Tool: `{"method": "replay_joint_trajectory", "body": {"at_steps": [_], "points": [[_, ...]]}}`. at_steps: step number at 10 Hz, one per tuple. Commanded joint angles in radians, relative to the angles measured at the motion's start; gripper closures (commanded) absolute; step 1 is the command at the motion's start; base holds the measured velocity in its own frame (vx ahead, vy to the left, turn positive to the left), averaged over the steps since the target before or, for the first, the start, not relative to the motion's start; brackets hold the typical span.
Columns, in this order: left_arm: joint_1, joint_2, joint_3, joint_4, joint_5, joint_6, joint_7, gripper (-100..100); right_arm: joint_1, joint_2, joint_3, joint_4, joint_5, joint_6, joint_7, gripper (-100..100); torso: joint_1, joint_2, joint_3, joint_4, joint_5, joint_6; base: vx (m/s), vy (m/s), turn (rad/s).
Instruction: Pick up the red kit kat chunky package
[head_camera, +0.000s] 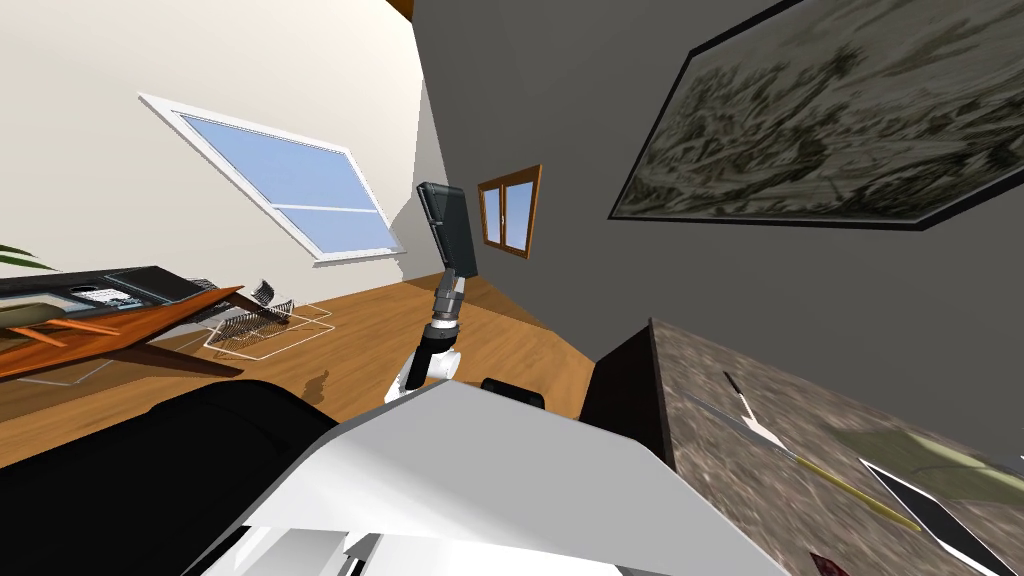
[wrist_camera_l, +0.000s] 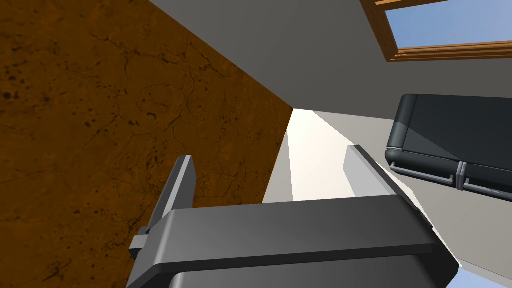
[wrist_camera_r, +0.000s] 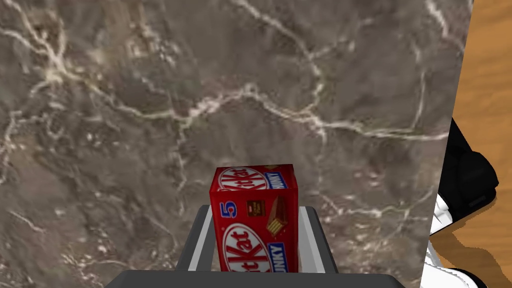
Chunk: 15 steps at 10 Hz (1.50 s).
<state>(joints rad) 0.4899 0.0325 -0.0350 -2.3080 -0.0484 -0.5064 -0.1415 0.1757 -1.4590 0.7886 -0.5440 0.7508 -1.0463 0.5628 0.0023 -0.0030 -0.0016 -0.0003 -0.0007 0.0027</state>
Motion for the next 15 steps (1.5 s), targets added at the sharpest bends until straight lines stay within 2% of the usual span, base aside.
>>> {"method": "replay_joint_trajectory", "body": {"at_steps": [1,2,3,4,5,6,7,8,9,10,11,12,13,14,15], "points": [[0.000,0.000,0.000,0.000,0.000,0.000,0.000,0,0.003,-0.003,0.024,-0.002,-0.041,0.001,0.008,100,0.000,0.000,0.000,0.000,0.000,0.000,0.019,0.003,0.000],[0.000,0.000,0.000,0.000,0.000,0.000,0.000,0,-0.008,-0.005,0.067,0.027,-0.074,-0.007,0.054,100,-0.001,0.001,0.001,0.000,0.000,0.000,0.039,0.009,-0.029],[0.000,0.000,0.000,0.000,0.000,0.000,0.000,0,-0.008,-0.005,0.092,0.027,-0.105,-0.007,0.054,100,0.000,0.001,0.001,0.000,0.001,0.001,0.051,0.012,-0.032],[0.000,0.000,0.000,0.000,0.000,0.000,0.000,0,-0.008,-0.005,0.092,0.027,-0.115,-0.007,0.054,100,0.000,0.001,0.000,0.000,0.000,0.000,0.024,0.006,-0.002],[0.000,0.000,0.000,0.000,0.000,0.000,0.000,0,-0.018,-0.008,0.138,0.057,-0.154,-0.014,0.100,100,0.000,0.001,0.001,0.000,0.000,0.000,0.048,0.009,-0.022],[0.000,0.000,0.000,0.000,0.000,0.000,0.000,0,-0.018,-0.008,0.160,0.057,-0.185,-0.014,0.100,100,0.000,0.001,0.001,0.000,0.001,0.000,0.047,0.012,-0.028],[0.000,0.000,0.000,0.000,0.000,0.000,0.000,0,-0.029,-0.010,0.192,0.086,-0.217,-0.022,0.139,100,0.000,0.001,0.001,0.000,0.001,0.000,0.058,0.016,-0.043],[0.000,0.000,0.000,0.000,0.000,0.000,0.000,0,-0.029,-0.010,0.223,0.086,-0.247,-0.022,0.146,100,0.001,0.000,0.000,0.000,0.001,0.000,0.054,0.014,-0.020],[0.000,0.000,0.000,0.000,0.000,0.000,0.000,0,-0.029,-0.010,0.228,0.086,-0.264,-0.022,0.146,100,0.001,0.000,0.000,0.000,0.001,0.000,0.024,0.006,0.009],[0.000,0.000,0.000,0.000,0.000,0.000,0.000,0,-0.040,-0.012,0.271,0.116,-0.299,-0.030,0.192,100,0.001,0.001,0.001,0.001,0.001,-0.001,0.038,0.013,-0.025],[0.000,0.000,0.000,0.000,0.000,0.000,0.000,0,-0.040,-0.012,0.296,0.116,-0.318,-0.030,0.192,100,0.001,0.001,0.001,0.001,0.002,0.000,0.046,0.011,-0.026],[0.000,0.000,0.000,0.000,0.000,0.000,0.000,0,-0.040,-0.012,0.296,0.116,-0.338,-0.030,0.192,100,0.001,0.001,0.001,0.000,0.002,0.000,0.024,0.004,-0.009],[0.000,0.000,0.000,0.000,0.000,0.000,0.000,0,-0.051,-0.015,0.342,0.145,-0.371,-0.038,0.238,100,0.001,0.002,0.001,0.001,0.001,0.000,0.053,0.015,-0.025],[0.000,0.000,0.000,0.000,0.000,0.000,0.000,0,-0.051,-0.015,0.364,0.145,-0.395,-0.038,0.238,100,0.001,0.001,0.001,0.001,0.002,0.000,0.050,0.012,-0.027],[0.000,0.000,0.000,0.000,0.000,0.000,0.000,0,-0.051,-0.015,0.364,0.145,-0.412,-0.038,0.238,100,0.002,0.001,0.001,0.001,0.002,0.000,0.017,0.004,-0.003]]}}
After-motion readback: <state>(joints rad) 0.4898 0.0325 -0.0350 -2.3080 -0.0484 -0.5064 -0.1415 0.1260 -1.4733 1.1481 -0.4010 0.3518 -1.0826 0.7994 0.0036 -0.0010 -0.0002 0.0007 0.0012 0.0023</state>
